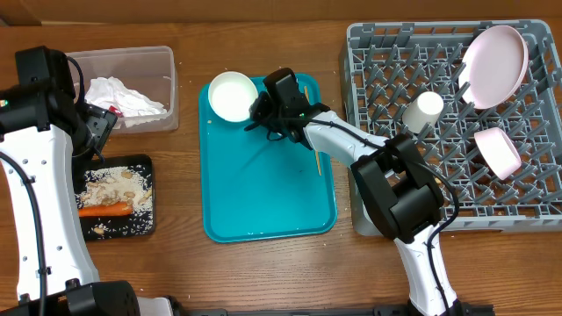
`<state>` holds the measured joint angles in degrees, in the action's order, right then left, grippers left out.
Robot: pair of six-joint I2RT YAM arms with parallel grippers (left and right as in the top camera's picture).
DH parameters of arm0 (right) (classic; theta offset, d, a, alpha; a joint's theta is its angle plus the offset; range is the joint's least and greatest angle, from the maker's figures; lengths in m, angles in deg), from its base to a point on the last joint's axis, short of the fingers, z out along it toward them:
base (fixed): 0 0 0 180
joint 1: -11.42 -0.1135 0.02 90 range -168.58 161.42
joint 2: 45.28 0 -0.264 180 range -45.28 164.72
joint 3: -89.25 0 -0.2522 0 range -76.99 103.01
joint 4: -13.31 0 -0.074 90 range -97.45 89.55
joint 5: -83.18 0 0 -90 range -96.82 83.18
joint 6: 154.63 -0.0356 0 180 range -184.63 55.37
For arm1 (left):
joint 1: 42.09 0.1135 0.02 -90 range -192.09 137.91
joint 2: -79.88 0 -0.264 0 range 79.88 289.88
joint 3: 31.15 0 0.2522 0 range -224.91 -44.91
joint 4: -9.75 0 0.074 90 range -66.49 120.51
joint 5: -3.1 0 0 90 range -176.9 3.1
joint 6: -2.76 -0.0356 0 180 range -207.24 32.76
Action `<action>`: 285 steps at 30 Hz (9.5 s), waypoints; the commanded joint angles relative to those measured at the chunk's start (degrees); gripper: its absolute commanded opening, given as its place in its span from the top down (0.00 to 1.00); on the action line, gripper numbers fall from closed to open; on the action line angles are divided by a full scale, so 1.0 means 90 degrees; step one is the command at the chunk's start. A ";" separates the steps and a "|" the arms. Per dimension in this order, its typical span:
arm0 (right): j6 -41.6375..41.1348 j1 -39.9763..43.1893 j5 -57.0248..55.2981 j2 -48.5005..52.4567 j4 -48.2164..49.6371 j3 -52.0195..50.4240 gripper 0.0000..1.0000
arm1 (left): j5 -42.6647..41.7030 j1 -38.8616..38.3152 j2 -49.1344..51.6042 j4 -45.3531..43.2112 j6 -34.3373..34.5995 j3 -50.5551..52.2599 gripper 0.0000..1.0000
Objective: Sort waste into correct bins and load items into the dishwasher rack
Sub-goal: 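Reach the right gripper to the white bowl and grasp its rim, then carry the white bowl to the rack's right edge, then lower the white bowl into the rack, release, and raise the gripper, then reach the right gripper to the chopsticks on the teal tray and grasp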
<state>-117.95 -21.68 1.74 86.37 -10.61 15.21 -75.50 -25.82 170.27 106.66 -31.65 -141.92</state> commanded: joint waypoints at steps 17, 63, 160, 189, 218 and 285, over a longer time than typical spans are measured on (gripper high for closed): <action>0.1671 0.0838 -0.1545 -0.2773 -0.3351 0.0146 0.96 | 0.0068 0.0022 0.0029 0.0015 0.0112 0.0000 0.00; 0.3145 0.6659 -0.8148 -0.3393 -0.5617 0.0070 0.96 | 0.0068 0.0022 0.0029 0.0015 0.0112 0.0002 0.00; 1.1647 0.6234 -0.7410 -0.2754 0.1433 -0.2166 0.96 | 0.0068 0.0022 0.0029 0.0015 0.0112 0.0002 0.00; 1.3512 0.6132 -0.7723 -0.2193 0.2837 -0.2169 0.96 | 0.0068 0.0024 0.0029 0.0015 0.0112 0.0000 0.00; 0.9707 0.5690 -1.0448 -0.2237 0.3288 -0.2161 0.49 | 0.0068 0.0022 0.0029 0.0015 0.0112 0.0005 0.00; 0.3371 0.0197 -0.1508 -0.2319 -0.1729 -0.1486 0.36 | 0.0068 0.0022 0.0029 0.0015 0.0112 0.0005 0.00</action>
<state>-86.08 -20.13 -6.65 63.18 -27.30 0.70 -75.50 -25.82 170.29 106.64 -31.65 -141.92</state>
